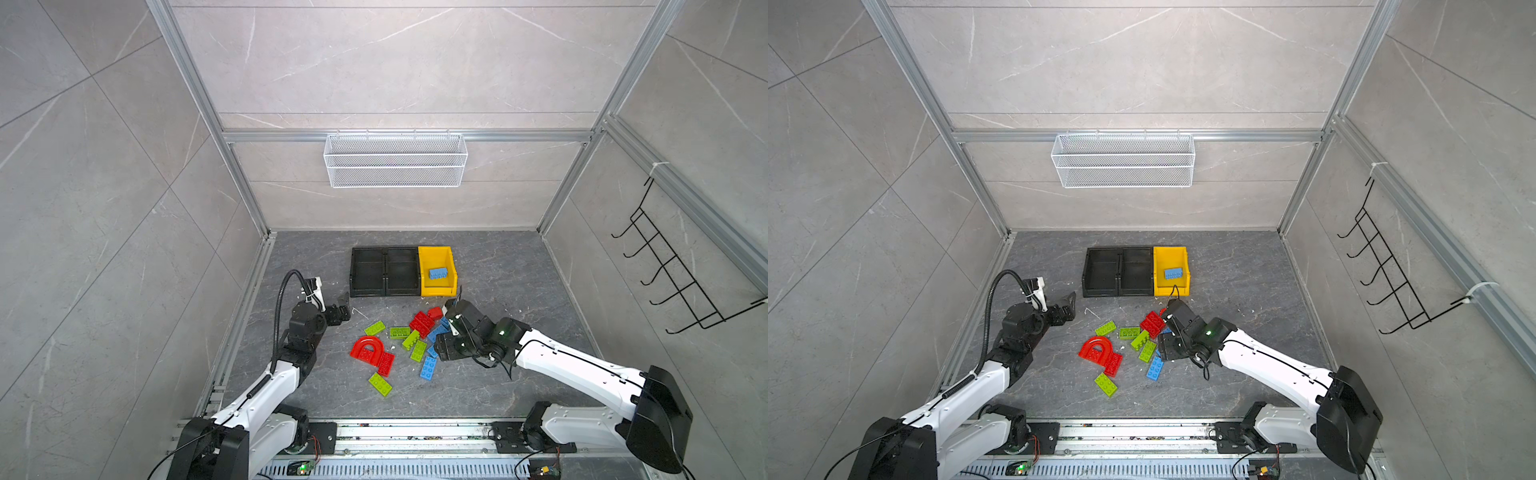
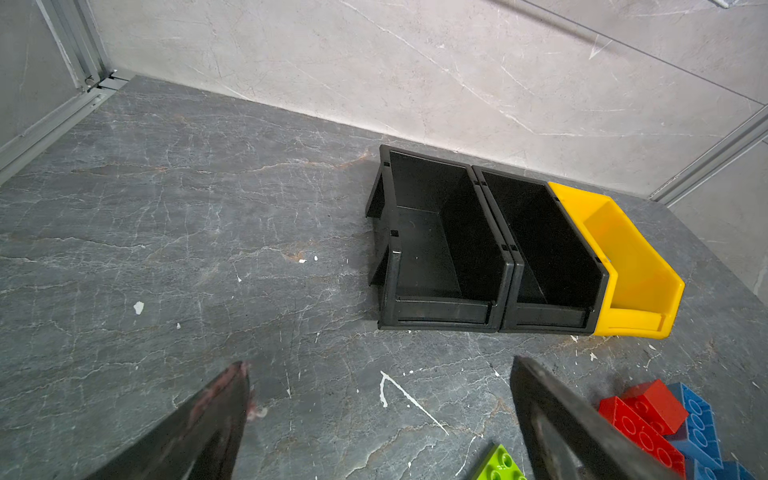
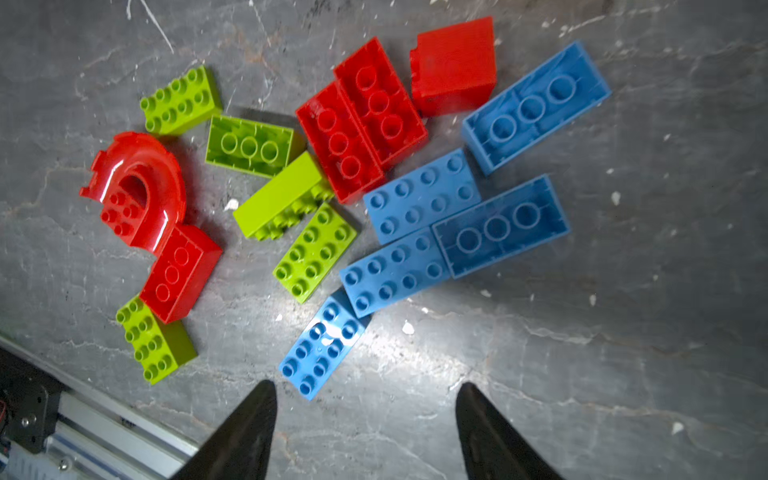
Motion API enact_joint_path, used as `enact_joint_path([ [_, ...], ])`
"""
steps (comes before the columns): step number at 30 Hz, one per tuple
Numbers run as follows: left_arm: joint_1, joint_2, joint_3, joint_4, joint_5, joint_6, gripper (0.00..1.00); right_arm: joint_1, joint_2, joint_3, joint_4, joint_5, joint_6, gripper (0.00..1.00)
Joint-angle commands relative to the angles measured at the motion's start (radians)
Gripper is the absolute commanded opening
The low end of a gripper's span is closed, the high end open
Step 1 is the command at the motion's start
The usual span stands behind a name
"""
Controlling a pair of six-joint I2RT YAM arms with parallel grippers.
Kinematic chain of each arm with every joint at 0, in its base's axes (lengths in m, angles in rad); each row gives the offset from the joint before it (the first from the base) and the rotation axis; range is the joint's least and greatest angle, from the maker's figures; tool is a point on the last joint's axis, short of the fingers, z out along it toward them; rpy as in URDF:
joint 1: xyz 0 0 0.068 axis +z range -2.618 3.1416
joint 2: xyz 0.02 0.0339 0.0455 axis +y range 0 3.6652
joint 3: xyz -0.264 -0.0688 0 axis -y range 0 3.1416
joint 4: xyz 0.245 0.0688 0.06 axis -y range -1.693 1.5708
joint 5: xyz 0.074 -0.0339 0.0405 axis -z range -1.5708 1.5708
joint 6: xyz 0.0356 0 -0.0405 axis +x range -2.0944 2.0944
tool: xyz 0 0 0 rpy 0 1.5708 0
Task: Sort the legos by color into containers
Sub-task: 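Move the right gripper back over the brick pile, then lower the right gripper onto a blue 2x4 brick and grasp it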
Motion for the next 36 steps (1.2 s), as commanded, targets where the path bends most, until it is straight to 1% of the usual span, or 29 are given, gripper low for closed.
enact_joint_path([
  [1, -0.003, -0.004, 0.010, 0.021, 0.006, 0.017, 1.00, 0.044, 0.028, 0.016, -0.063, 0.034, 0.090, 0.71],
  [7, -0.003, -0.003, 0.007, 0.024, 0.000, 0.015, 1.00, 0.114, 0.099, 0.010, -0.006, 0.038, 0.139, 0.71],
  [14, -0.003, -0.016, 0.005, 0.018, -0.007, 0.019, 1.00, 0.177, 0.227, 0.053, 0.048, 0.030, 0.147, 0.71],
  [22, -0.003, -0.015, 0.003, 0.019, -0.003, 0.016, 1.00, 0.182, 0.304, 0.060, 0.098, 0.021, 0.136, 0.71],
  [27, -0.003, -0.013, 0.003, 0.019, -0.005, 0.017, 1.00, 0.183, 0.354, 0.085, 0.078, 0.031, 0.128, 0.71],
  [36, -0.004, -0.019, 0.002, 0.019, -0.007, 0.017, 1.00, 0.183, 0.389, 0.062, 0.060, 0.042, 0.130, 0.70],
])
